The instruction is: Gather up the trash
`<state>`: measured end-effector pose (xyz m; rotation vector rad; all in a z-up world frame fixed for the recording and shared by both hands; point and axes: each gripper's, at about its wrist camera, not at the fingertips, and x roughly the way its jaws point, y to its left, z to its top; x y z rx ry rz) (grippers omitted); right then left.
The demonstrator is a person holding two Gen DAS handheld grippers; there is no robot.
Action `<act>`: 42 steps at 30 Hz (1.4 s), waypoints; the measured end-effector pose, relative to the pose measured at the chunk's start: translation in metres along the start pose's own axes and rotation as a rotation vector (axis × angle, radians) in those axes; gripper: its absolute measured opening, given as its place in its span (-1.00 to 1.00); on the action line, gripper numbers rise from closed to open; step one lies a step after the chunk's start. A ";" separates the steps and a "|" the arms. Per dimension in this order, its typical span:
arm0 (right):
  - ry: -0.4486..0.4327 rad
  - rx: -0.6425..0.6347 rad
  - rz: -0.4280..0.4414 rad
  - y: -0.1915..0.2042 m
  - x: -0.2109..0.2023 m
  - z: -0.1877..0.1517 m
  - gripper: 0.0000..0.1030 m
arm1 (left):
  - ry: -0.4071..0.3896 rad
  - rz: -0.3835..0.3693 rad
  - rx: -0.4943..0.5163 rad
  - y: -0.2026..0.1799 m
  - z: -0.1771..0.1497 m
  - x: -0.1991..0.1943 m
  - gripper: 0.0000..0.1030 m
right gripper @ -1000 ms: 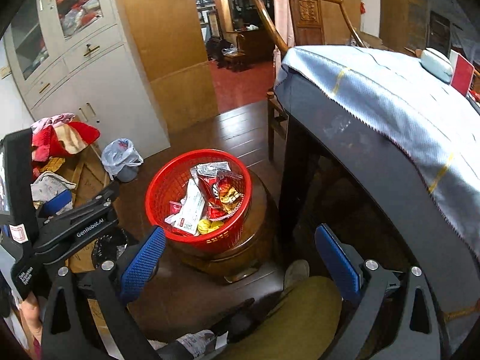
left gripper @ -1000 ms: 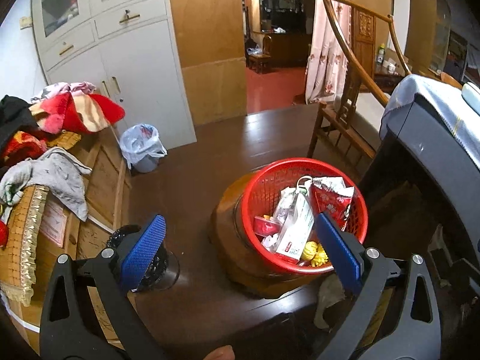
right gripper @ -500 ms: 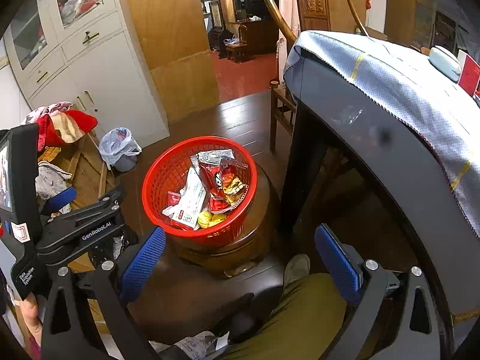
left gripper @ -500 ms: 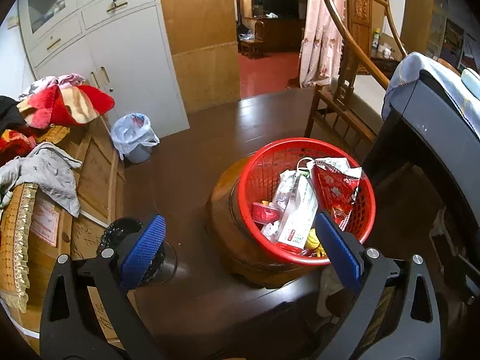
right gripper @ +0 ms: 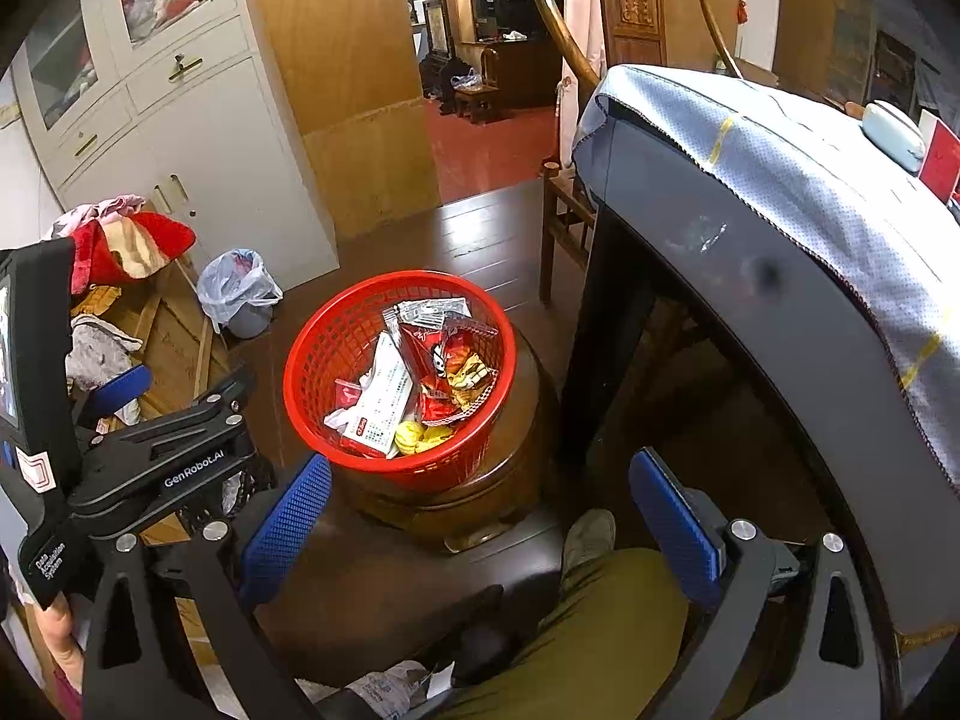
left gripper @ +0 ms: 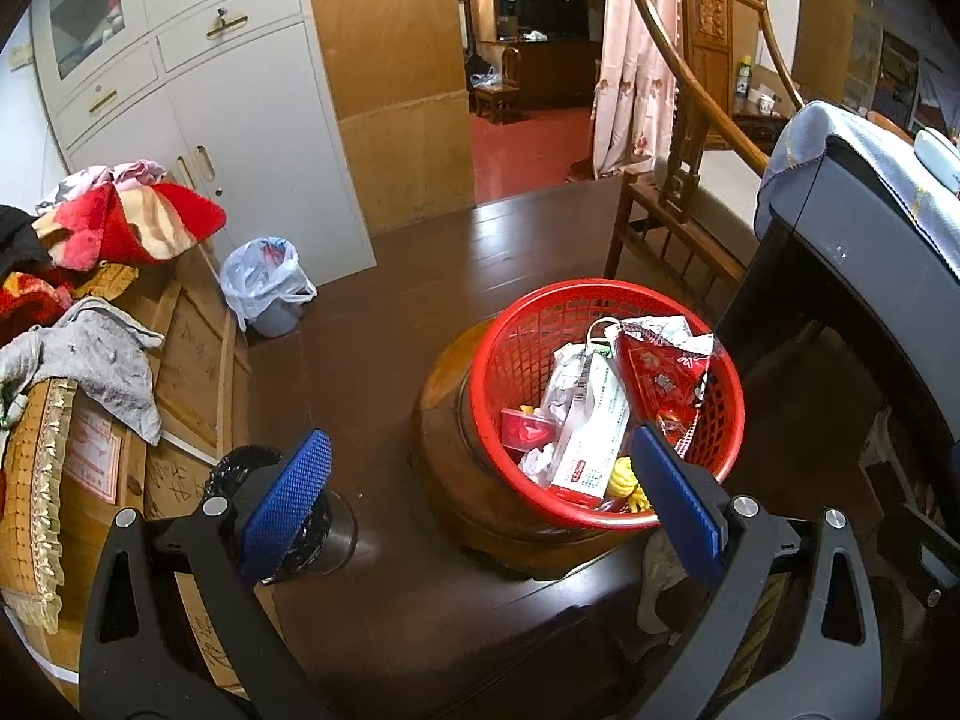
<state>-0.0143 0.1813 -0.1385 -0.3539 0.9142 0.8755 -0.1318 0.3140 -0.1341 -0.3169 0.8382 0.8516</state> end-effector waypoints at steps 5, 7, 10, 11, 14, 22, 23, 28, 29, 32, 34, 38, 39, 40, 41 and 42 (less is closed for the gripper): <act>0.001 -0.007 0.001 0.001 0.000 -0.001 0.90 | 0.008 0.003 -0.004 0.000 0.000 0.001 0.87; 0.001 -0.008 0.001 0.002 0.000 -0.001 0.90 | 0.009 0.003 -0.004 0.000 0.000 0.001 0.87; 0.002 -0.008 0.003 0.002 0.000 -0.001 0.90 | 0.012 0.005 -0.007 0.001 0.000 0.002 0.87; 0.001 -0.007 0.002 0.002 0.000 -0.001 0.90 | 0.012 0.006 -0.008 0.001 0.000 0.002 0.87; 0.001 -0.008 0.001 0.002 0.000 -0.001 0.90 | 0.013 0.007 -0.009 0.002 -0.001 0.002 0.87; 0.001 -0.007 0.002 0.002 0.000 -0.001 0.90 | 0.017 0.009 -0.010 0.003 -0.002 0.002 0.87; 0.001 -0.007 0.003 0.002 0.000 -0.001 0.90 | 0.018 0.009 -0.010 0.003 -0.003 0.003 0.87; 0.001 -0.007 0.003 0.003 0.000 -0.001 0.90 | 0.021 0.015 -0.011 0.003 -0.004 0.004 0.87; 0.002 -0.007 0.003 0.003 0.000 -0.001 0.90 | 0.021 0.016 -0.011 0.002 -0.004 0.004 0.87; 0.003 -0.007 0.004 0.003 0.000 -0.001 0.90 | 0.022 0.017 -0.010 0.001 -0.004 0.004 0.87; 0.003 -0.007 0.004 0.003 0.000 -0.001 0.90 | 0.023 0.018 -0.009 0.001 -0.004 0.004 0.87; 0.006 -0.007 0.007 0.006 0.001 -0.003 0.90 | 0.027 0.021 -0.006 0.001 -0.005 0.005 0.87; 0.007 -0.007 0.008 0.007 0.001 -0.004 0.90 | 0.027 0.020 -0.006 0.000 -0.005 0.005 0.87; 0.008 -0.006 0.010 0.006 0.001 -0.004 0.90 | 0.027 0.020 -0.006 0.000 -0.005 0.005 0.87; 0.008 -0.006 0.010 0.006 0.001 -0.004 0.90 | 0.028 0.019 -0.006 0.000 -0.005 0.005 0.87; 0.009 -0.005 0.010 0.007 0.001 -0.005 0.90 | 0.029 0.019 -0.005 0.000 -0.005 0.005 0.87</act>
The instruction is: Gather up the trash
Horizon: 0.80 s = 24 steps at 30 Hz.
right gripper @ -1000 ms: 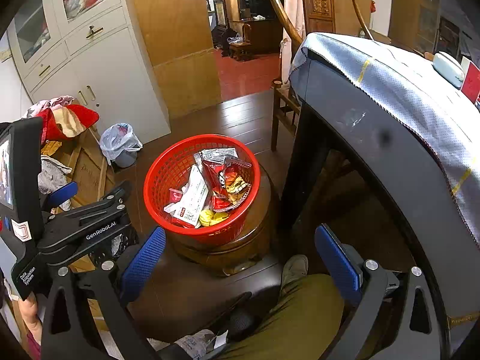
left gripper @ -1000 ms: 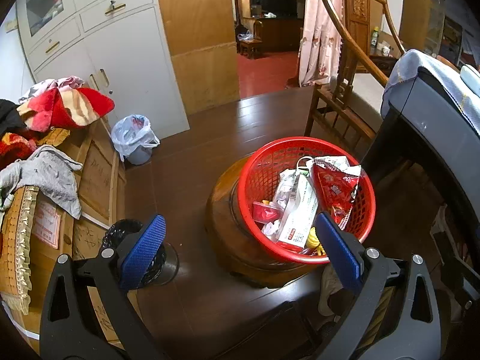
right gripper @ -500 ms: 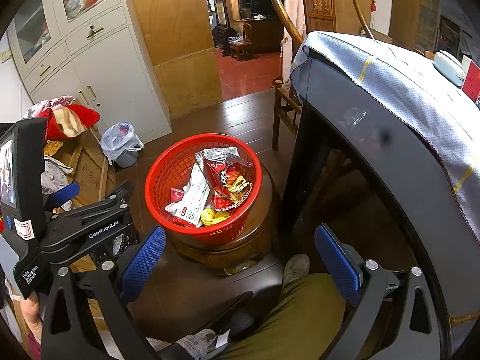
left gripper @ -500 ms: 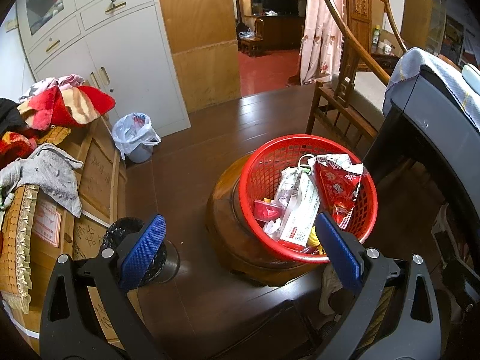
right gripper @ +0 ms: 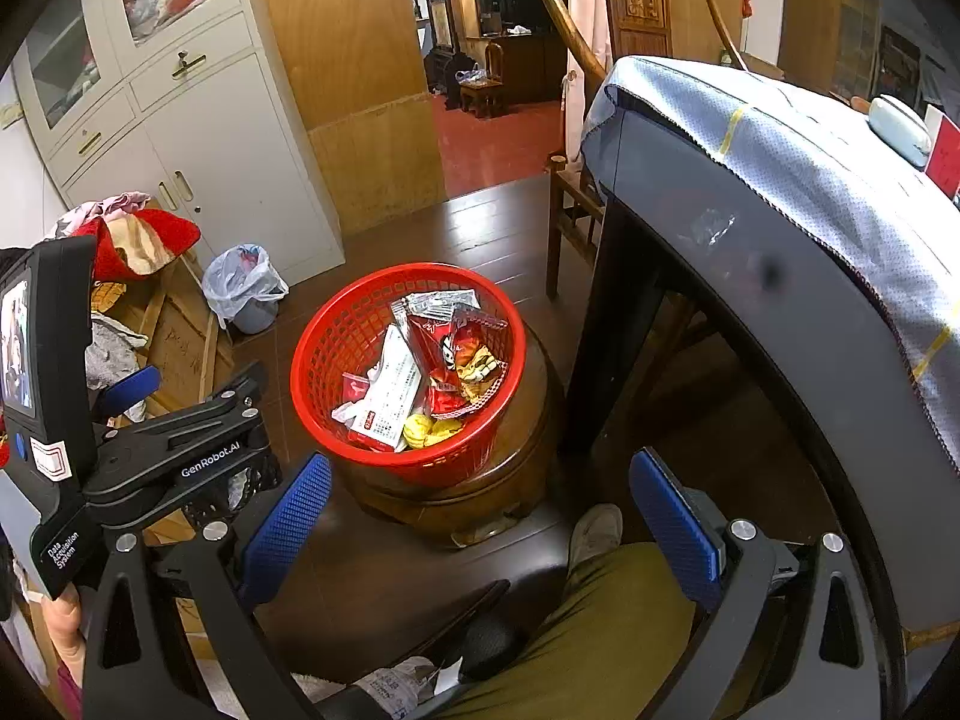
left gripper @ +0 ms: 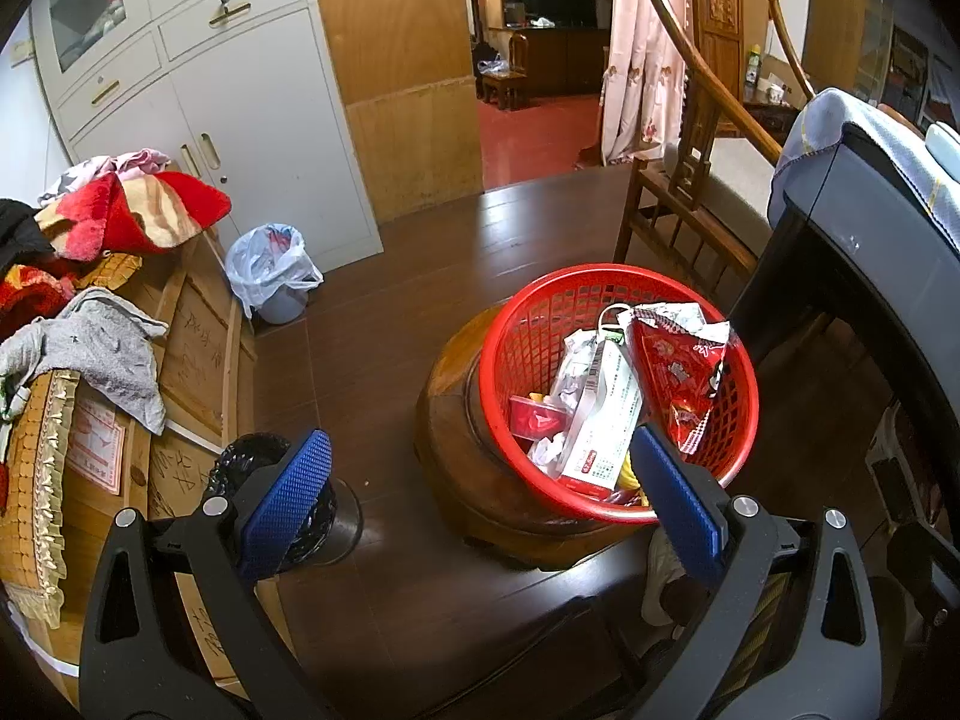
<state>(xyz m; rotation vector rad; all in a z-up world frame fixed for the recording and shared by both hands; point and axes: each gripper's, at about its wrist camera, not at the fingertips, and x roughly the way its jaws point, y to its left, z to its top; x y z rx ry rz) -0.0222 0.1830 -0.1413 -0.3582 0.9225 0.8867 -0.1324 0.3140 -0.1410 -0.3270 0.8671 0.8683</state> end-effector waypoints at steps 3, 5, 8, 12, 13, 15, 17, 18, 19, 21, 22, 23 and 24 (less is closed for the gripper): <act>0.000 -0.001 0.000 0.000 0.000 0.000 0.90 | 0.004 -0.002 0.002 0.000 -0.001 0.001 0.87; -0.001 0.000 -0.001 -0.002 0.000 0.001 0.90 | 0.006 -0.002 0.000 0.000 -0.001 0.001 0.87; 0.000 -0.001 0.000 -0.002 0.000 0.001 0.90 | 0.006 0.000 0.002 0.000 -0.001 0.002 0.87; 0.000 -0.001 0.000 -0.001 0.000 0.001 0.90 | 0.006 0.000 0.002 0.000 -0.001 0.002 0.87; -0.001 0.000 0.000 -0.002 0.000 0.001 0.90 | 0.006 -0.001 0.003 0.000 -0.001 0.002 0.87; -0.001 0.000 0.000 -0.003 0.000 0.001 0.90 | 0.006 0.000 0.001 0.000 -0.001 0.001 0.87; 0.000 0.000 0.000 -0.003 0.001 0.001 0.90 | 0.006 0.000 0.002 -0.001 0.000 0.002 0.87; 0.000 0.000 0.001 -0.002 0.000 0.001 0.90 | 0.006 0.000 0.002 -0.001 0.000 0.002 0.87; 0.000 -0.001 0.001 -0.003 0.001 0.001 0.90 | 0.006 -0.001 0.002 0.000 -0.001 0.002 0.87; 0.000 -0.001 0.001 -0.003 0.001 0.001 0.90 | 0.006 -0.001 0.002 -0.001 0.000 0.002 0.87; 0.001 -0.001 0.001 -0.003 0.001 0.001 0.90 | 0.006 -0.001 0.002 0.000 0.000 0.001 0.87; 0.000 -0.001 0.001 -0.003 0.001 0.001 0.90 | 0.006 -0.001 0.002 0.000 0.000 0.001 0.87; 0.000 -0.001 0.001 -0.002 0.001 0.001 0.90 | 0.006 0.000 0.002 -0.001 0.000 0.001 0.87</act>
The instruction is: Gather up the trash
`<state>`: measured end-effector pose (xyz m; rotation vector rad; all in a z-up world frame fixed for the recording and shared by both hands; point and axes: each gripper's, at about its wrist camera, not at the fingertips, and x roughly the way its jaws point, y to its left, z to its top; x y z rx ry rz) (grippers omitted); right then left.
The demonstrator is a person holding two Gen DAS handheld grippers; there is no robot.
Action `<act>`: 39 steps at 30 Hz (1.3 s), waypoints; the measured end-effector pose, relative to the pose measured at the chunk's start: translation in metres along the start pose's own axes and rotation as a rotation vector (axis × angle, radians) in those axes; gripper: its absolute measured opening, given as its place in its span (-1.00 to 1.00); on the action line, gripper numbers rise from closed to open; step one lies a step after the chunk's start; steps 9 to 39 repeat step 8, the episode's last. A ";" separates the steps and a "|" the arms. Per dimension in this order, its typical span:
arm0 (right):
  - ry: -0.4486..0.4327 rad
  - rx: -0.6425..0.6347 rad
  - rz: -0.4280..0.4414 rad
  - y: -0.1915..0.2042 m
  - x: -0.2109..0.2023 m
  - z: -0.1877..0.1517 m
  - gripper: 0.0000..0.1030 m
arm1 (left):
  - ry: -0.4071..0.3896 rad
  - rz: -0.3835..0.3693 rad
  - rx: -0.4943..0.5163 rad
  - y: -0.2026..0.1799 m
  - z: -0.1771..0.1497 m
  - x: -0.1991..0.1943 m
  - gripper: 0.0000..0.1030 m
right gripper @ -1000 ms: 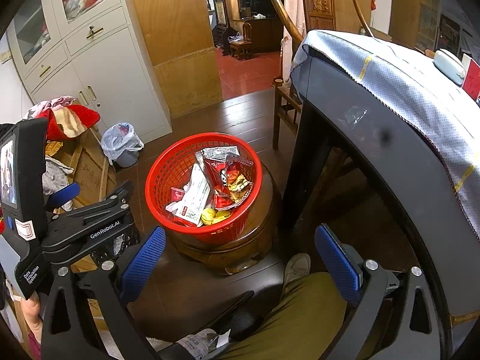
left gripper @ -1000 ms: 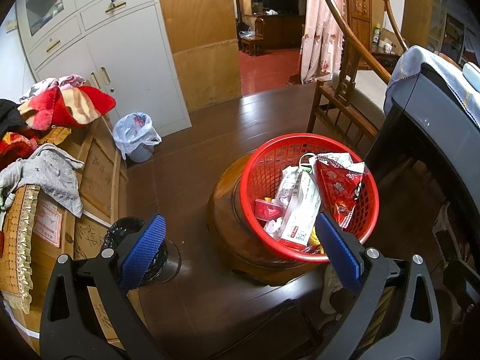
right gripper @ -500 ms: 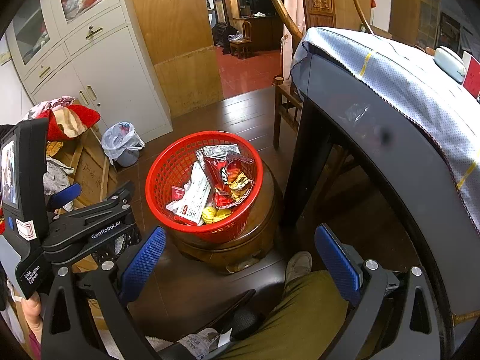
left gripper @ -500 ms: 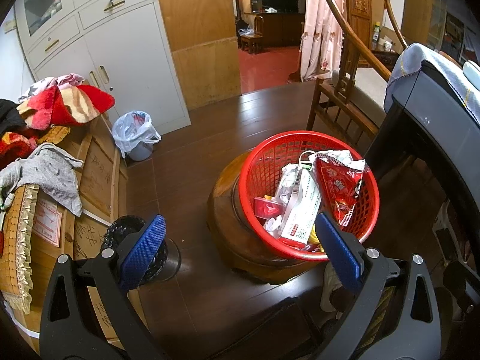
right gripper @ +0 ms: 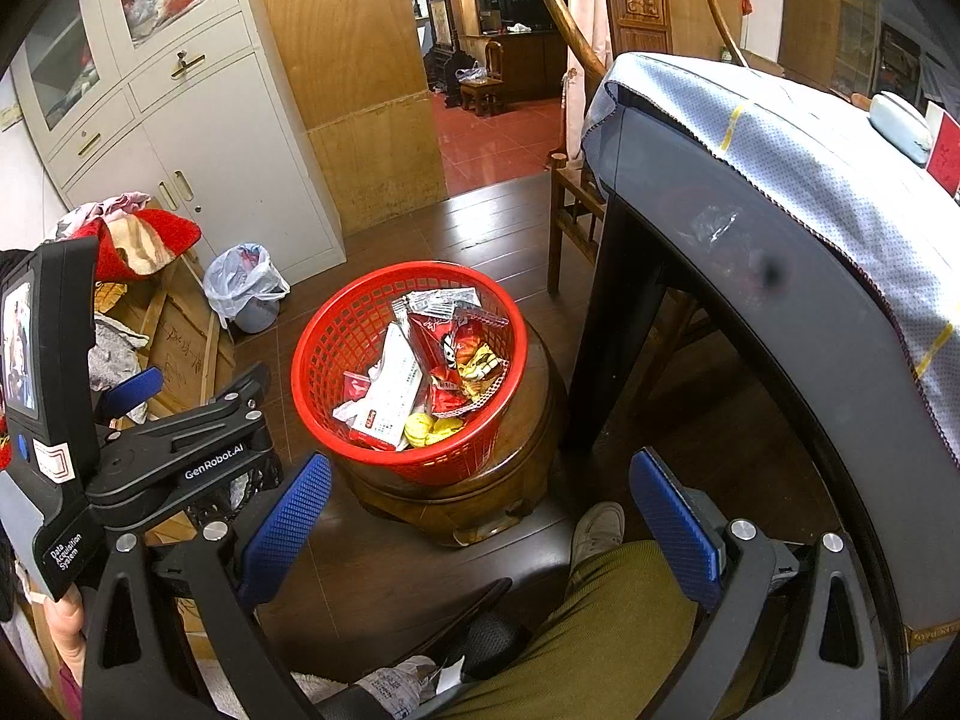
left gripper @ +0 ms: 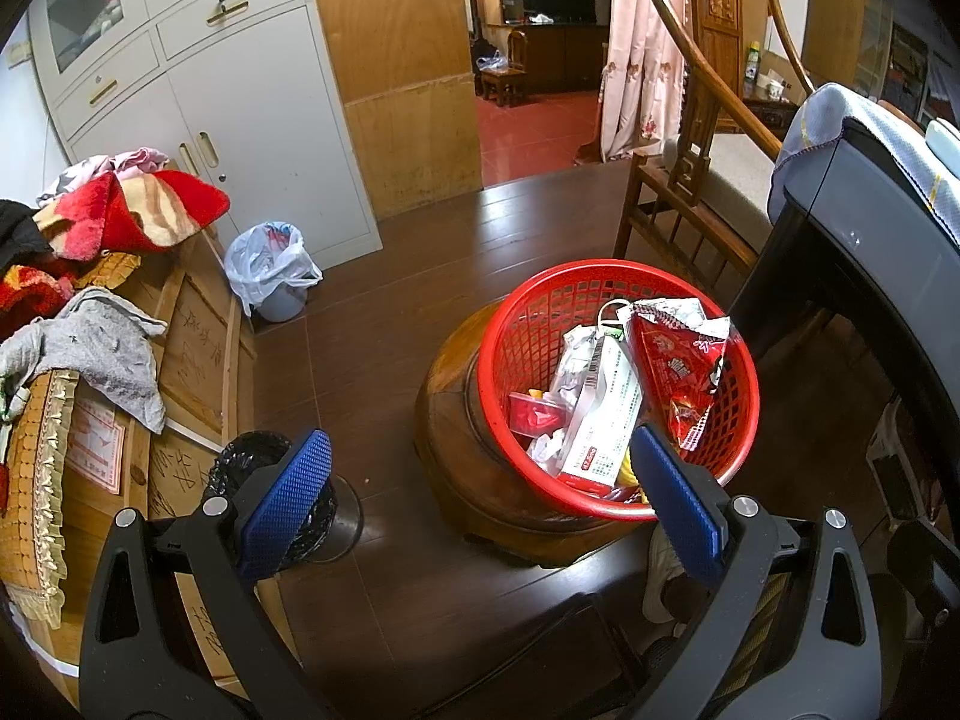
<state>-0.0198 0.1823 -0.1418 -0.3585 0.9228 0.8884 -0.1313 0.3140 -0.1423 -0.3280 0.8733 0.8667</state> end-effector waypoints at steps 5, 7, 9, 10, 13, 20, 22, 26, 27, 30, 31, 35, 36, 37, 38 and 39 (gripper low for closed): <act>0.000 0.006 0.004 0.000 -0.001 -0.002 0.90 | -0.011 -0.003 -0.010 0.003 0.000 -0.002 0.87; 0.000 0.006 0.004 0.001 -0.001 -0.003 0.90 | -0.011 -0.005 -0.013 0.004 0.000 -0.002 0.87; 0.000 0.006 0.004 0.001 -0.001 -0.003 0.90 | -0.010 -0.004 -0.011 0.004 -0.001 -0.002 0.87; 0.000 0.006 0.004 0.001 -0.001 -0.003 0.90 | -0.010 -0.004 -0.011 0.004 -0.001 -0.002 0.87; 0.000 0.006 0.004 0.001 -0.001 -0.003 0.90 | -0.010 -0.004 -0.011 0.004 -0.001 -0.002 0.87; 0.000 0.006 0.004 0.001 -0.001 -0.003 0.90 | -0.010 -0.004 -0.011 0.004 -0.001 -0.002 0.87; 0.000 0.006 0.004 0.001 -0.001 -0.003 0.90 | -0.010 -0.004 -0.011 0.004 -0.001 -0.002 0.87; 0.000 0.006 0.004 0.001 -0.001 -0.003 0.90 | -0.010 -0.004 -0.011 0.004 -0.001 -0.002 0.87; 0.000 0.006 0.004 0.001 -0.001 -0.003 0.90 | -0.010 -0.004 -0.011 0.004 -0.001 -0.002 0.87; 0.000 0.006 0.004 0.001 -0.001 -0.003 0.90 | -0.010 -0.004 -0.011 0.004 -0.001 -0.002 0.87; 0.000 0.006 0.004 0.001 -0.001 -0.003 0.90 | -0.010 -0.004 -0.011 0.004 -0.001 -0.002 0.87; 0.000 0.006 0.004 0.001 -0.001 -0.003 0.90 | -0.010 -0.004 -0.011 0.004 -0.001 -0.002 0.87; 0.000 0.006 0.004 0.001 -0.001 -0.003 0.90 | -0.010 -0.004 -0.011 0.004 -0.001 -0.002 0.87; 0.000 0.006 0.004 0.001 -0.001 -0.003 0.90 | -0.010 -0.004 -0.011 0.004 -0.001 -0.002 0.87; 0.000 0.006 0.004 0.001 -0.001 -0.003 0.90 | -0.010 -0.004 -0.011 0.004 -0.001 -0.002 0.87; 0.000 0.006 0.004 0.001 -0.001 -0.003 0.90 | -0.010 -0.004 -0.011 0.004 -0.001 -0.002 0.87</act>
